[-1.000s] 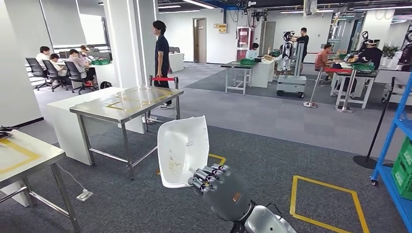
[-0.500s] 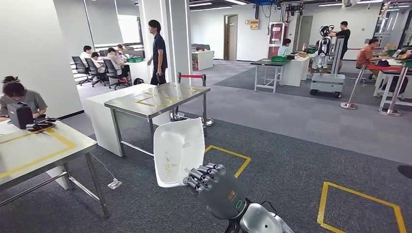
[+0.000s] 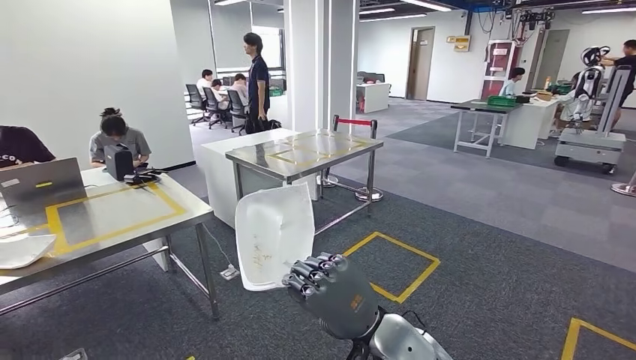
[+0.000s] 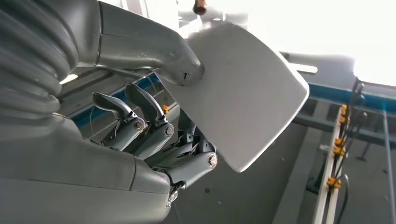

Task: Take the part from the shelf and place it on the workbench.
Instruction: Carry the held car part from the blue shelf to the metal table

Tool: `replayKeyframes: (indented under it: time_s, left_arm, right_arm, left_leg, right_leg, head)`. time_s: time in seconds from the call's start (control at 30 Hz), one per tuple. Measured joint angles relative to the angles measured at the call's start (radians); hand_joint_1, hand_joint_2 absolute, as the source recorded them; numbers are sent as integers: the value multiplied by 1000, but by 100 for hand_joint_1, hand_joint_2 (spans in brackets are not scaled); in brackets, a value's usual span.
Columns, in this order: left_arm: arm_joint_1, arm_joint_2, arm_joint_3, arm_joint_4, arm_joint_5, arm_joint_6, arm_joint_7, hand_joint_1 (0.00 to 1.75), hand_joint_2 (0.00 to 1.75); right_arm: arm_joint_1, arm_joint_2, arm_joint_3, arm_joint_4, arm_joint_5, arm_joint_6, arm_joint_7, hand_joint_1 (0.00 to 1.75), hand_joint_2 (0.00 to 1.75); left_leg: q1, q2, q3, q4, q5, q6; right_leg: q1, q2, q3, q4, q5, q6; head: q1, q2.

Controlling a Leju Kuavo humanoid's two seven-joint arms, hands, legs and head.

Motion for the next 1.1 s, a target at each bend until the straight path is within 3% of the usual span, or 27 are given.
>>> replayKeyframes:
  time_s: [0.07,0.13,0.2,0.27,0.33,0.37,0.4,0.43,0.5,0.53,0.57,0.63,0.67,0.73,0.8,0.87,0.9,0.93,1.0,1.07,1.1]
  left_arm:
    - [1,1,2,0,0,0,0,0,175]
    - [6,1,5,1,0,-1,0,0,175]
    - [8,0,7,2,0,-1,1,0,175]
    - [4,0,7,2,0,-1,2,0,175]
    - [2,-1,8,2,0,-3,3,0,175]
    - [2,-2,8,2,0,-4,3,0,175]
    - [3,-2,8,2,0,-5,2,0,175]
    - [3,-2,8,2,0,-6,2,0,175]
    - [2,-1,10,1,0,-7,0,0,175]
    - [1,-1,11,1,0,-7,-1,0,175]
    - [1,-1,13,1,0,-7,-2,0,175]
    - [2,0,15,0,0,-7,-3,0,175]
    - [4,-1,15,0,1,-7,-4,0,175]
    - [3,-2,16,0,3,-7,-5,0,175]
    - [1,-4,16,0,7,-7,-6,0,175]
    - [1,-5,17,0,9,-7,-6,0,175]
    - [1,-5,18,1,10,-7,-6,0,175]
    - [1,-5,19,1,10,-7,-6,0,175]
    - [1,-6,21,1,11,-7,-6,0,175]
    - [1,-6,22,0,11,-7,-7,0,175]
    - [3,-5,23,0,11,-7,-8,0,175]
  right_arm:
    - [2,-1,-3,1,0,-1,0,175,175]
    - [3,-1,-5,1,0,-1,0,175,175]
    - [2,0,-6,1,0,-2,0,175,175]
    - [1,0,-7,1,1,-2,0,175,175]
    - [3,0,-8,2,2,-2,0,175,175]
    - [4,0,-8,3,3,-2,1,175,175]
    - [4,0,-8,3,5,-2,1,175,175]
    - [4,0,-9,4,7,-2,0,175,175]
    - [3,0,-11,4,10,-2,0,175,175]
    - [2,0,-12,4,10,-2,0,175,175]
    - [2,1,-13,5,11,-2,0,175,175]
    - [1,4,-14,6,12,-1,-2,175,175]
    - [-1,6,-14,7,12,-1,-2,175,175]
    - [-5,8,-14,8,12,-1,-3,175,175]
    - [-5,8,-15,13,12,0,-3,175,175]
    - [-3,8,-15,17,12,1,-3,175,175]
    - [-2,8,-15,19,12,1,-4,175,175]
    - [-2,8,-15,19,12,2,-5,175,175]
    - [-4,9,-14,19,12,2,-7,175,175]
    - [-4,11,-14,20,12,2,-9,175,175]
    - [-4,12,-14,20,12,2,-9,175,175]
  left_leg:
    - [3,-21,-12,5,1,-17]
    - [7,-35,-20,0,6,-32]
    - [5,3,-38,30,-14,-41]
    - [1,61,-89,139,-71,-46]
    - [1,81,-144,258,-119,-48]
    - [1,84,-153,279,-120,-47]
    - [0,87,-142,259,-101,-44]
    - [-3,95,-112,203,-69,-38]
    - [-16,137,-37,64,-17,-21]
    - [-22,153,-15,21,-6,-13]
    - [-28,159,-6,2,-5,-6]
    - [-28,137,-5,-4,-1,5]
    - [-25,125,-3,-10,2,10]
    - [-15,103,4,-20,9,21]
    - [-12,82,4,-21,10,26]
    - [-11,56,3,-18,10,27]
    - [-10,41,3,-15,9,26]
    - [-8,28,2,-12,8,23]
    - [-5,1,-3,0,3,13]
    - [-4,-22,-13,8,2,-3]
    - [-3,-33,-18,7,4,-11]
  right_leg:
    - [0,20,19,-41,-1,-6]
    - [4,-1,19,-44,2,-22]
    - [3,-23,22,-50,5,-39]
    - [6,-48,24,-53,5,-49]
    - [10,-73,24,-52,3,-53]
    - [12,-86,24,-52,2,-54]
    - [14,-98,25,-52,1,-54]
    - [16,-110,27,-52,0,-54]
    - [21,-132,32,-52,-4,-50]
    - [23,-142,35,-52,-6,-47]
    - [25,-152,36,-53,-7,-43]
    - [27,-172,41,-56,-9,-33]
    - [25,-166,42,-53,-15,-28]
    - [22,-118,19,2,-49,-18]
    - [20,-65,-45,133,-105,-12]
    - [19,-53,-97,224,-124,-7]
    - [18,-51,-97,216,-105,-7]
    - [16,-48,-78,168,-72,-6]
    - [8,-13,-14,32,-14,-4]
    - [5,14,20,-38,0,-8]
    - [7,13,22,-40,-4,-14]
  head:
    - [5,0]
    - [10,0]
    - [5,0]
    - [-5,0]
    - [-8,0]
    - [-7,0]
    - [-8,0]
    - [-9,0]
    - [-11,0]
    - [-10,0]
    - [-10,0]
    - [-7,0]
    - [-6,0]
    - [-4,0]
    - [0,0]
    - [5,0]
    - [7,0]
    - [7,0]
    - [6,0]
    - [7,0]
    - [9,0]
